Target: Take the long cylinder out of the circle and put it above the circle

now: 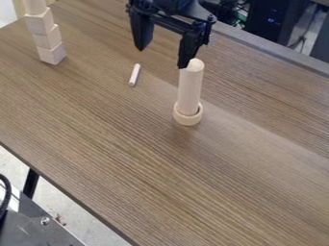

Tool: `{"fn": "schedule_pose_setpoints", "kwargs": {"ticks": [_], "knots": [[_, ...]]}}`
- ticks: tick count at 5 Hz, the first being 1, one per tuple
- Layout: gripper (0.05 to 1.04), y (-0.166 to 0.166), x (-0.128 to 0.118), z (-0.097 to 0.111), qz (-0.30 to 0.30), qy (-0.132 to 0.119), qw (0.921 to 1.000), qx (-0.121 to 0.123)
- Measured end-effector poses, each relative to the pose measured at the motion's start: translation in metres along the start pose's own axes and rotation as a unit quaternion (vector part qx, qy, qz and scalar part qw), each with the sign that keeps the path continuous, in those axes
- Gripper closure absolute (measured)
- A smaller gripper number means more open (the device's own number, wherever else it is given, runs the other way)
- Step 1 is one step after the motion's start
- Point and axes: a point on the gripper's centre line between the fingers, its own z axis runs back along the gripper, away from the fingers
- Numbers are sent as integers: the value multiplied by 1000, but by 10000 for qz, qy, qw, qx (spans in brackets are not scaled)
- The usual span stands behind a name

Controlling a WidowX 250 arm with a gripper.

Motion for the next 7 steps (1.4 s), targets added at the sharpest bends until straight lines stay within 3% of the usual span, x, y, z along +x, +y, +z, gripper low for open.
{"fn": "schedule_pose_setpoints", "kwargs": {"ticks": [2,3,7], "knots": [[85,-5,-5,-14,-81,258,9996,-98],[85,-12,-6,-26,-371,478,9977,-309],[85,-16,16,-39,-329,411,9981,-320]]}}
